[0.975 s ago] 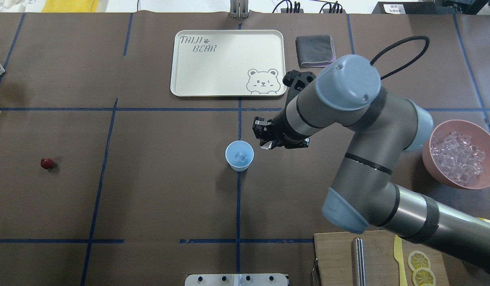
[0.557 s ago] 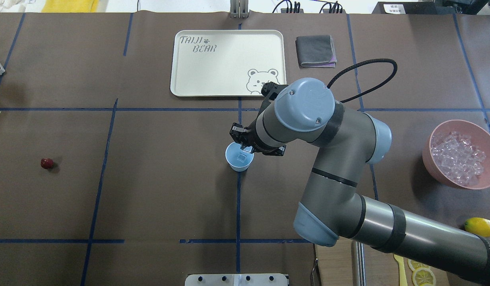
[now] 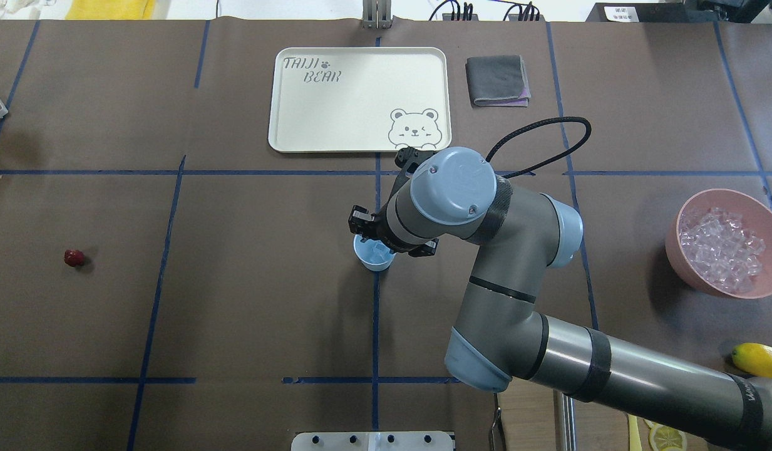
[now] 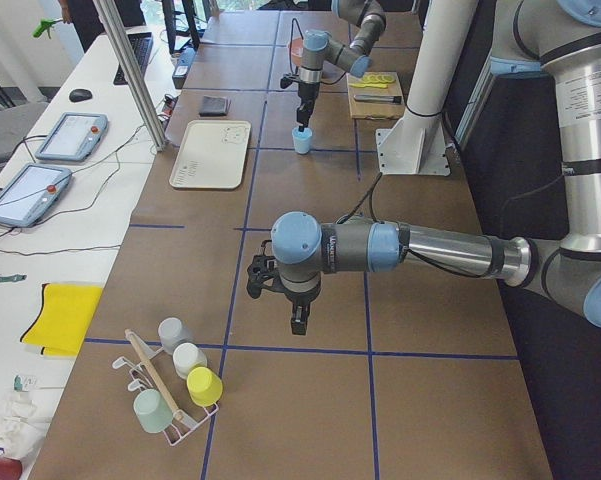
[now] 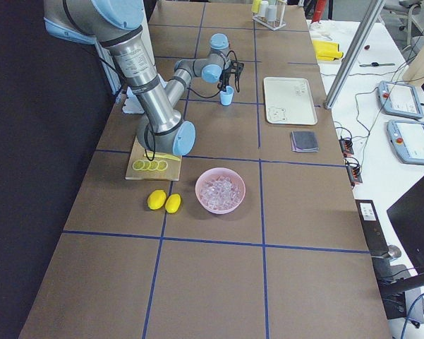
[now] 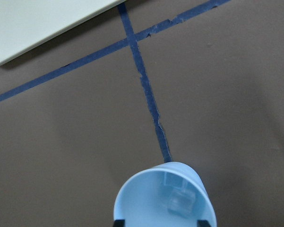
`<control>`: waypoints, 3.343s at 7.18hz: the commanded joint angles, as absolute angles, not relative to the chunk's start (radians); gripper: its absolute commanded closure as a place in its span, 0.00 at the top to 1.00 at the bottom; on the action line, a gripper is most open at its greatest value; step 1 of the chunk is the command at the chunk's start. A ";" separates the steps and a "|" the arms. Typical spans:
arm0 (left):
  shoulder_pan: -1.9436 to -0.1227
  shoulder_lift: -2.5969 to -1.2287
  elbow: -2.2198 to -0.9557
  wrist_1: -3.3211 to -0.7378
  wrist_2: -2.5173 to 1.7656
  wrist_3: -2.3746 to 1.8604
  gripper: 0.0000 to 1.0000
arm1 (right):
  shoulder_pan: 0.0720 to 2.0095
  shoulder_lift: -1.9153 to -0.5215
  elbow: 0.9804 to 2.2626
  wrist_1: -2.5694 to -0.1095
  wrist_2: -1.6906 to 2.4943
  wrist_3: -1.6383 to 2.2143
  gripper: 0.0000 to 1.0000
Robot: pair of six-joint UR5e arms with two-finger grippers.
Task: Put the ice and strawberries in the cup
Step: 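Carry the ice cube with the right gripper over the blue cup and release, then move the right gripper back toward the pink bowl, then lower the right gripper into the bowl and grasp a third ice cube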
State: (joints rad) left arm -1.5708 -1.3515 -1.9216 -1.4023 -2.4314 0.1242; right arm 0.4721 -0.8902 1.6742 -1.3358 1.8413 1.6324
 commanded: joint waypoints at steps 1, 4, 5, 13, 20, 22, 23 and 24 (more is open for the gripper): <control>-1.571 -1.351 -1.922 -1.402 -2.431 0.124 1.00 | 0.471 -0.890 1.678 -1.333 1.839 1.632 0.64; -1.571 -1.350 -1.922 -1.402 -2.430 0.124 1.00 | 0.552 -1.045 1.875 -1.344 1.893 1.626 0.63; -1.571 -1.350 -1.922 -1.402 -2.430 0.124 1.00 | 0.611 -1.160 1.978 -1.344 1.958 1.564 0.63; -1.571 -1.348 -1.922 -1.402 -2.431 0.123 1.00 | 1.095 -1.730 1.987 -1.330 2.163 0.354 0.72; -1.571 -1.350 -1.927 -1.402 -2.431 0.123 1.00 | 1.086 -1.704 1.798 -1.123 2.186 0.339 0.75; -1.571 -1.348 -1.930 -1.402 -2.431 0.123 1.00 | 1.054 -1.692 1.805 -1.117 2.220 0.417 0.75; -1.571 -1.348 -1.931 -1.402 -2.431 0.123 1.00 | 1.045 -1.689 1.802 -1.117 2.218 0.422 0.75; -1.571 -1.348 -1.931 -1.402 -2.431 0.123 1.00 | 1.045 -1.697 1.802 -1.117 2.212 0.417 0.75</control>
State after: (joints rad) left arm -1.5708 -1.3485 -1.9305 -1.4021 -2.4314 0.1227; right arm 1.0511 -1.6933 1.8028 -1.1175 2.2149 0.4110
